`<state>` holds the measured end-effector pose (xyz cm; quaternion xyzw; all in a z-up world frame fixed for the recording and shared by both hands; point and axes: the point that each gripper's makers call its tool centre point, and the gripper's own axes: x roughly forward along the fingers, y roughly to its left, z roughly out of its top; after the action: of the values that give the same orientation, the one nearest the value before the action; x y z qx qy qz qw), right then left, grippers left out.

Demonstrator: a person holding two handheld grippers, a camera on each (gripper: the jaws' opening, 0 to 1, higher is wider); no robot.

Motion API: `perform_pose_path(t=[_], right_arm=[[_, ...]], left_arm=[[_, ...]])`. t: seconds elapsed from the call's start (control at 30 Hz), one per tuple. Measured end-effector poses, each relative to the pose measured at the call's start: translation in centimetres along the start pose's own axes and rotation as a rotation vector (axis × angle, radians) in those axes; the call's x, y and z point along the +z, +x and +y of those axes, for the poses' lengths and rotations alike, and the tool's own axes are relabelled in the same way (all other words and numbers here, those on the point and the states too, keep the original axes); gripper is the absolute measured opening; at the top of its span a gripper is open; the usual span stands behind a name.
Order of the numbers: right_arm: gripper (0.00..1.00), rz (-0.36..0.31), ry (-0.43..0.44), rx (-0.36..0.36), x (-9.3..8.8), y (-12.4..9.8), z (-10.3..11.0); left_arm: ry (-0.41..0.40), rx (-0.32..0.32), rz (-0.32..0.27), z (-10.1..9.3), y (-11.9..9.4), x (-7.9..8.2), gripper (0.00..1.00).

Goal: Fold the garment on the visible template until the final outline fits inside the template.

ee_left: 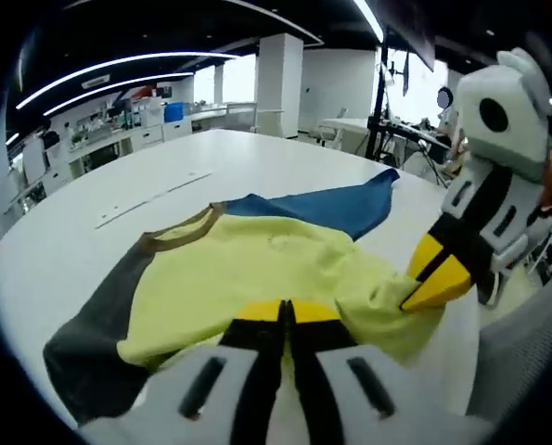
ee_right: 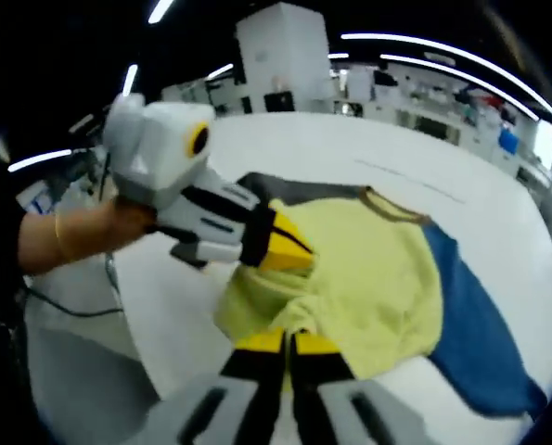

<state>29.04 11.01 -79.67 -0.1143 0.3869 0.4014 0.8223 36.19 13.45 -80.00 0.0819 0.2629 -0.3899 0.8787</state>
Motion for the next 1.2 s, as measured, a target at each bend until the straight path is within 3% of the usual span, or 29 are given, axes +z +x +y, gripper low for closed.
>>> perform_pose_path(t=[0.13, 0.53, 0.67, 0.97, 1.2], right_arm=[[0.00, 0.017, -0.010, 0.023, -0.8, 1.3, 0.8], [0.00, 0.072, 0.024, 0.029, -3.0, 3.0, 0.5], [0.00, 0.061, 0.052, 0.043, -3.0, 2.7, 0.5], [0.28, -0.006, 0.134, 0.072, -2.1, 0.3, 0.6], [0.39, -0.046, 0.182, 0.041, -2.0, -1.9, -0.1]], left_arm=[[0.009, -0.010, 0.013, -0.3, 0.9, -0.3, 0.00], [0.052, -0.010, 0.036, -0.6, 2.7, -1.2, 0.00], [0.076, -0.006, 0.024, -0.7, 2.2, -1.2, 0.01], [0.140, 0.000, -0.010, -0.8, -0.7, -0.4, 0.21], [0.116, 0.033, -0.015, 0.6, -3.6, -1.1, 0.22]])
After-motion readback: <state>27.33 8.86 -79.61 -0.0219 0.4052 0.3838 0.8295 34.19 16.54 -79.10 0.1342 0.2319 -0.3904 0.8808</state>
